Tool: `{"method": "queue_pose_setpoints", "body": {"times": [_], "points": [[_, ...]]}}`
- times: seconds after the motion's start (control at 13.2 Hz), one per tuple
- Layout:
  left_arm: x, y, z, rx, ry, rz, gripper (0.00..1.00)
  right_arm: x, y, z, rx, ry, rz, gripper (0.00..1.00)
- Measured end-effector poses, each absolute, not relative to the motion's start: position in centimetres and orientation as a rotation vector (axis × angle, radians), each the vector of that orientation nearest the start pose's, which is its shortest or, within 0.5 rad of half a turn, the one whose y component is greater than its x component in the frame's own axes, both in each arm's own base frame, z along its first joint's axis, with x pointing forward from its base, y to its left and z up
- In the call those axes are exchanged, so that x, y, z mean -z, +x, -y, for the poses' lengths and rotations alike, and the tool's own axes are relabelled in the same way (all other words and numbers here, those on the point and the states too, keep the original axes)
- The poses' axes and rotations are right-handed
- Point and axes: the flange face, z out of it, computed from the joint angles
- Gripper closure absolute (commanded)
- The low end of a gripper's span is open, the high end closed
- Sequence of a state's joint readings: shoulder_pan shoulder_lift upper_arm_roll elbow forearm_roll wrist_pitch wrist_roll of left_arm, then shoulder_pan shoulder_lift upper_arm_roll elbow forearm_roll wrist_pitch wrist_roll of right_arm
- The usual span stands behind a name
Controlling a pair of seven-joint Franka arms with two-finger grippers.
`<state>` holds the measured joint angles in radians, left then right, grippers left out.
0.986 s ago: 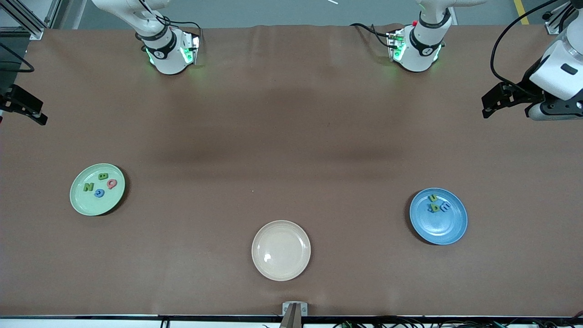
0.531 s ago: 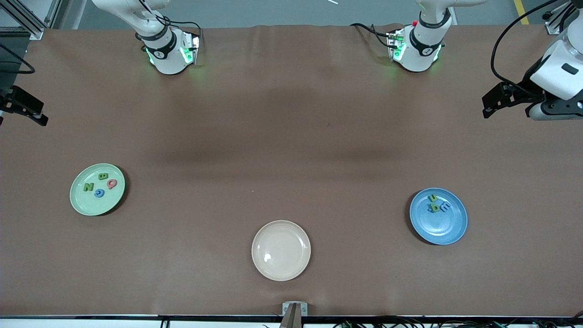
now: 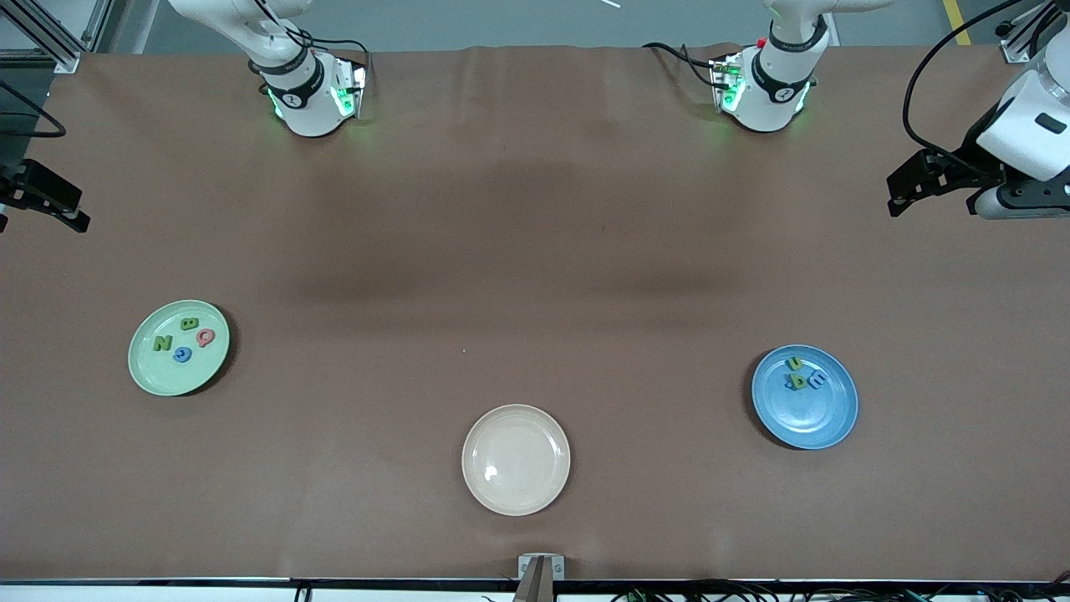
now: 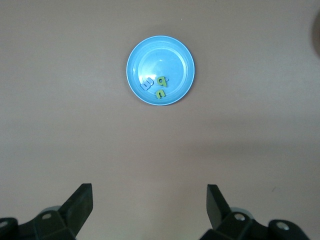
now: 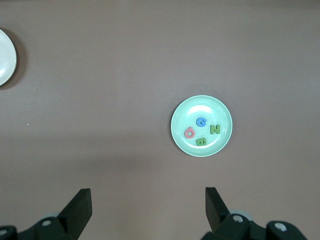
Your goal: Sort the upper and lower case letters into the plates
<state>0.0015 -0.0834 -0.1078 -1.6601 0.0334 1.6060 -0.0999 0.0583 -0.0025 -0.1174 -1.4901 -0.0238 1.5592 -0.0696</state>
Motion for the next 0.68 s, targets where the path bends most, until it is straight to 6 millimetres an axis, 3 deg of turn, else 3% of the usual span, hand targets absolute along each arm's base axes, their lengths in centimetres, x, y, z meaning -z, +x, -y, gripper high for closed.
{"method": "queue_pose_setpoints", "body": {"times": [0.68], "points": [[-62.98,52.78,5.51,0.037,-3.101,-0.01,0.0,-66.3,55.19,3.53,0.111,-3.168,0.015,0.0]]}}
